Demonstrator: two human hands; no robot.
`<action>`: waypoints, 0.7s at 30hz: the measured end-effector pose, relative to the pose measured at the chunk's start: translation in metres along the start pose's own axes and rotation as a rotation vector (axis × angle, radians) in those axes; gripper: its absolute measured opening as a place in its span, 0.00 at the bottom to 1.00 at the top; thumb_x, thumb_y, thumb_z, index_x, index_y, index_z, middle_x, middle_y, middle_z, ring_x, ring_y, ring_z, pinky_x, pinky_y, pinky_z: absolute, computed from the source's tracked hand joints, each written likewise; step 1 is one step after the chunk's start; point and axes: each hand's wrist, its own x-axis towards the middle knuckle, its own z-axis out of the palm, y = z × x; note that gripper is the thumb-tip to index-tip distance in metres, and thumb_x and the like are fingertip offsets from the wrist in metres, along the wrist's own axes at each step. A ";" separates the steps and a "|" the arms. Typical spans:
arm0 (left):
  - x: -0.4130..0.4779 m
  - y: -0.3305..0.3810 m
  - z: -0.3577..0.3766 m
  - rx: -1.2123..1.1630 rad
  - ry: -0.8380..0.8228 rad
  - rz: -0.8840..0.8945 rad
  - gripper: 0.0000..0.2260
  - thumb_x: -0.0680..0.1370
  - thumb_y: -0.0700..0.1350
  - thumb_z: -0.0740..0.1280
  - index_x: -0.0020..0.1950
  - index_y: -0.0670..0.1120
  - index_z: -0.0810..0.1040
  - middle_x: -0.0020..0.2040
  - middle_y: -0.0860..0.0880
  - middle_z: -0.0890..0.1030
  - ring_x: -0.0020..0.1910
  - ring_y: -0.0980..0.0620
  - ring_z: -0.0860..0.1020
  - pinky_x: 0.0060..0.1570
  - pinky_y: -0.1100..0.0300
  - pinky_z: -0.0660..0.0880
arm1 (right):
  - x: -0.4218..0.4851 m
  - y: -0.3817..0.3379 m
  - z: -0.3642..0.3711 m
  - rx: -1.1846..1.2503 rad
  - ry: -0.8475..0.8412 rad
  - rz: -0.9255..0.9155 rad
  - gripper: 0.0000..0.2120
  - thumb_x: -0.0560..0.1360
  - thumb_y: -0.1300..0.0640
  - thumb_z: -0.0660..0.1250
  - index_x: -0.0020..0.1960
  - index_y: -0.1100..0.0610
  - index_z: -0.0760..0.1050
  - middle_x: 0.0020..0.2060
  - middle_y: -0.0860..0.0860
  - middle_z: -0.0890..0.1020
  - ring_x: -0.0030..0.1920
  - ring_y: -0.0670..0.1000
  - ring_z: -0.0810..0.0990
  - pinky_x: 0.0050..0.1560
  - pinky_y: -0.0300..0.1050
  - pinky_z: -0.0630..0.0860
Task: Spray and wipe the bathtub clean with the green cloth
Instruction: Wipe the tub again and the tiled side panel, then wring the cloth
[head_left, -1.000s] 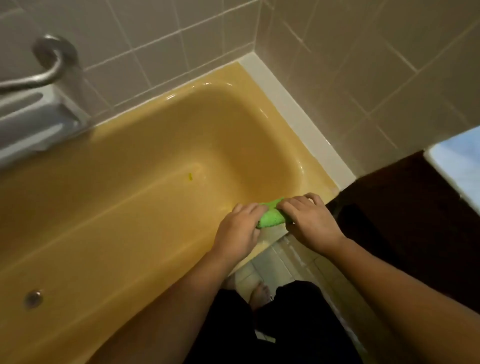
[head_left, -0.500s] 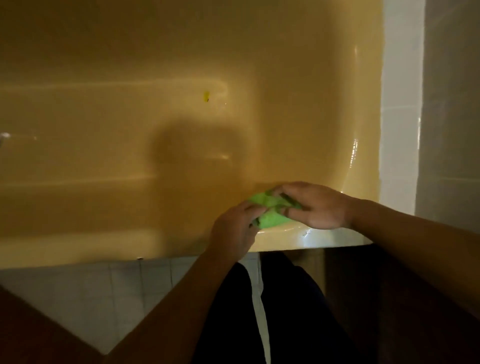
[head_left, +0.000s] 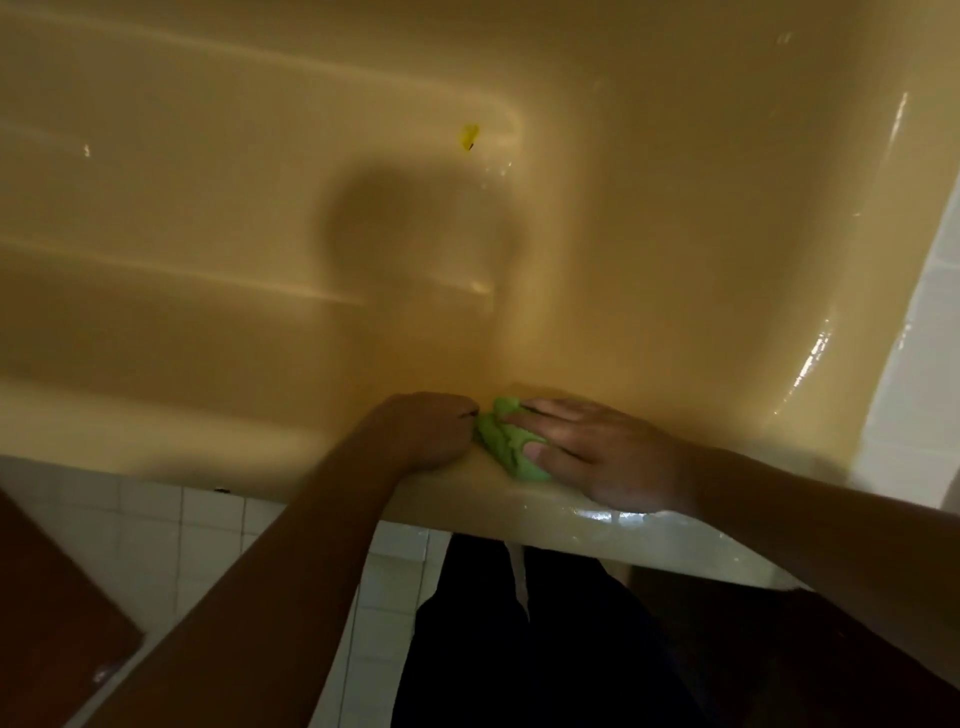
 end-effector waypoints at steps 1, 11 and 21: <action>0.007 -0.003 -0.003 0.017 -0.030 -0.001 0.21 0.88 0.53 0.51 0.80 0.55 0.66 0.81 0.49 0.66 0.77 0.46 0.67 0.76 0.51 0.63 | 0.011 0.009 -0.001 -0.015 -0.010 0.025 0.30 0.84 0.34 0.45 0.84 0.40 0.52 0.84 0.47 0.54 0.83 0.47 0.50 0.82 0.46 0.47; 0.071 -0.052 -0.016 0.146 -0.140 0.006 0.26 0.87 0.60 0.48 0.85 0.55 0.53 0.85 0.53 0.52 0.84 0.51 0.52 0.81 0.52 0.50 | 0.183 0.100 -0.014 -0.565 -0.033 0.259 0.33 0.82 0.31 0.41 0.83 0.41 0.54 0.84 0.53 0.50 0.84 0.58 0.45 0.81 0.61 0.44; 0.066 -0.062 -0.020 0.140 -0.075 -0.032 0.24 0.88 0.57 0.48 0.84 0.53 0.57 0.85 0.51 0.56 0.83 0.49 0.56 0.81 0.51 0.54 | 0.182 0.068 0.004 -0.128 -0.091 0.178 0.28 0.86 0.38 0.48 0.83 0.45 0.57 0.83 0.54 0.59 0.82 0.55 0.54 0.81 0.49 0.48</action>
